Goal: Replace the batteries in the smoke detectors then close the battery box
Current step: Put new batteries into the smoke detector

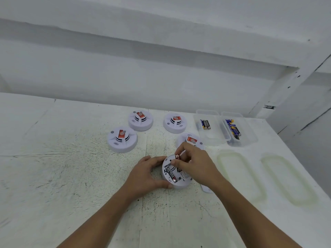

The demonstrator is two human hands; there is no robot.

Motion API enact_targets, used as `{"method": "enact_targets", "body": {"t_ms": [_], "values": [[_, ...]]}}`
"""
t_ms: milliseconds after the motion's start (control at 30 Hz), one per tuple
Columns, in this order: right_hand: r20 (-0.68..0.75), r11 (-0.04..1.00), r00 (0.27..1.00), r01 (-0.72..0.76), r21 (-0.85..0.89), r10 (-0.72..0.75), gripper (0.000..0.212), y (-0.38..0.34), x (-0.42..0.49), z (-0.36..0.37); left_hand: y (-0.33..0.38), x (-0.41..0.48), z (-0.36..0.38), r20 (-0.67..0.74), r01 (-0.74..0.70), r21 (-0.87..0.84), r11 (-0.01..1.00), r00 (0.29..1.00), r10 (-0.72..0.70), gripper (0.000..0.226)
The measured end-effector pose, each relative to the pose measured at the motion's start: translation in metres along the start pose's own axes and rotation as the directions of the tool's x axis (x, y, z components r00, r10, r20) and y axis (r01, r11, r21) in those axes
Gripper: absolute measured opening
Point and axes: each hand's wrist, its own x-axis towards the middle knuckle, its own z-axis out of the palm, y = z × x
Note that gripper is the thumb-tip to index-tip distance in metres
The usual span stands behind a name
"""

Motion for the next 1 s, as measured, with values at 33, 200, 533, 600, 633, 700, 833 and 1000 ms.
{"method": "enact_targets", "body": {"t_ms": [33, 200, 533, 600, 633, 700, 833, 1000], "values": [[-0.02, 1.0, 1.0, 0.002, 0.018, -0.001, 0.021, 0.001, -0.001, 0.002, 0.0, 0.0, 0.0, 0.0, -0.001, -0.004, 1.0, 1.0, 0.001, 0.091], [-0.118, 0.99, 0.992, -0.032, 0.137, 0.048, 0.022, 0.007, -0.007, 0.014, 0.003, -0.001, -0.001, -0.009, -0.01, -0.019, 1.0, 1.0, 0.01, 0.09], [-0.108, 0.996, 0.994, 0.011, 0.088, -0.002, 0.027, 0.017, -0.01, 0.026, 0.005, -0.004, -0.001, -0.003, -0.066, -0.017, 0.998, 0.998, 0.066, 0.092], [-0.106, 0.996, 0.994, 0.006, 0.086, 0.003, 0.026, 0.019, -0.012, 0.027, 0.005, -0.004, -0.001, 0.004, -0.084, -0.018, 0.996, 0.996, 0.084, 0.088], [-0.103, 0.995, 0.995, 0.003, 0.097, 0.007, 0.025, 0.019, -0.013, 0.027, 0.006, -0.005, -0.001, 0.008, -0.093, -0.014, 0.996, 0.996, 0.093, 0.087], [-0.088, 0.99, 0.996, 0.018, 0.137, -0.006, 0.025, 0.022, -0.014, 0.027, 0.006, -0.006, -0.001, 0.014, -0.107, -0.006, 0.994, 0.994, 0.107, 0.086], [-0.006, 0.982, 1.0, 0.019, 0.188, -0.018, 0.018, 0.028, -0.016, 0.023, 0.003, -0.006, 0.0, 0.024, -0.129, 0.002, 0.992, 0.991, 0.129, 0.085], [0.026, 0.976, 0.999, 0.039, 0.215, -0.045, 0.018, 0.031, -0.015, 0.021, 0.002, -0.004, 0.002, 0.028, -0.145, 0.019, 0.989, 0.989, 0.145, 0.085]]}}
